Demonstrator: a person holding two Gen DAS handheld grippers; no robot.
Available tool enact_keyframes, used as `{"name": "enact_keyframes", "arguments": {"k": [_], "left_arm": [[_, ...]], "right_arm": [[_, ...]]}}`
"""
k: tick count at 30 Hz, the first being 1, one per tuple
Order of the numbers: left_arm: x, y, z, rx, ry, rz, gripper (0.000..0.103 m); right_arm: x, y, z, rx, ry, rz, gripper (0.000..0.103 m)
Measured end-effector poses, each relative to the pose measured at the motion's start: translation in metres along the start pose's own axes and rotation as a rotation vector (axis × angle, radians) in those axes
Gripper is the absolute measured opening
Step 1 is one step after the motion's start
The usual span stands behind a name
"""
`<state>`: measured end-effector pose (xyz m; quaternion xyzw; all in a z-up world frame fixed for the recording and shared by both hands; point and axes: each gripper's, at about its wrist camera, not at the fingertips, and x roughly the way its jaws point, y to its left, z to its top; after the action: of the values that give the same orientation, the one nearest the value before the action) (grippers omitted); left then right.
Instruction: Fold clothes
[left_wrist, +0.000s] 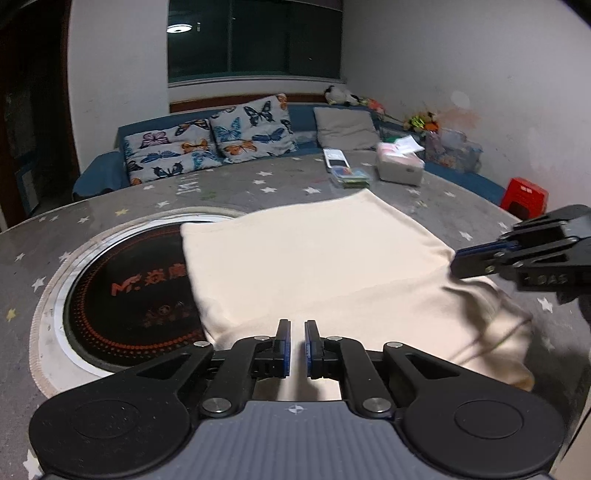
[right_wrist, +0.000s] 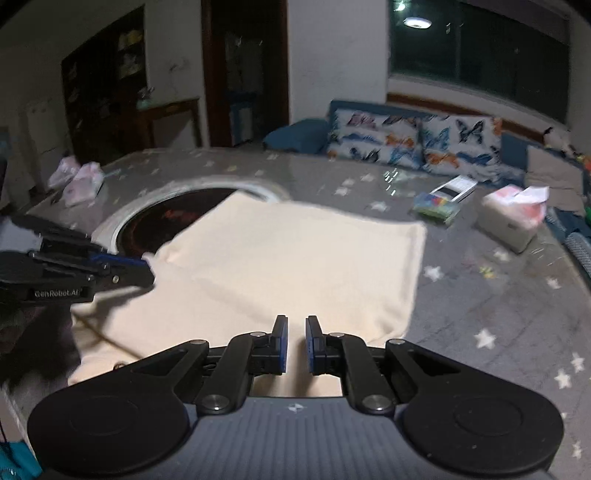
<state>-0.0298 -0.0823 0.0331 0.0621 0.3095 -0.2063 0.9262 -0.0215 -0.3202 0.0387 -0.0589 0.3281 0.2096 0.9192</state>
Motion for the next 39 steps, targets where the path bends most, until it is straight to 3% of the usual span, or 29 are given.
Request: {"name": "enact_keyframes", "arguments": {"k": [9,16,19,24,28,36,39], "left_arm": [[-0.030,-0.016,-0.016,0.100,0.005,-0.066,0.018],[-0.042,-0.025,-0.030,0.167,0.028,-0.080,0.018],[-0.052,-0.027,-0.035,0.212,0.017,-0.087,0.030],[-0.062,-0.033,-0.045,0.286,0.016,-0.101,0.031],[-0.060,-0.034,-0.049,0.281,0.022,-0.103,0.031],[-0.059,-0.039,-0.053,0.323,0.021,-0.097,0.031],[-0.061,-0.037,-0.054,0.330,0.011,-0.105,0.035]], "right_arm": [[-0.012,0.006,-0.012,-0.030,0.023,0.014,0.011],[-0.027,0.010,-0.020,-0.058,0.027,0.017,0.014],[-0.030,0.011,-0.023,-0.067,0.025,0.017,0.015],[-0.023,0.009,-0.027,-0.081,0.050,0.003,0.015],[-0.027,-0.006,-0.021,0.011,0.042,0.014,0.016],[-0.015,-0.019,-0.011,0.074,-0.005,-0.005,0.018],[-0.024,-0.027,-0.007,0.105,-0.020,0.014,0.018]]}}
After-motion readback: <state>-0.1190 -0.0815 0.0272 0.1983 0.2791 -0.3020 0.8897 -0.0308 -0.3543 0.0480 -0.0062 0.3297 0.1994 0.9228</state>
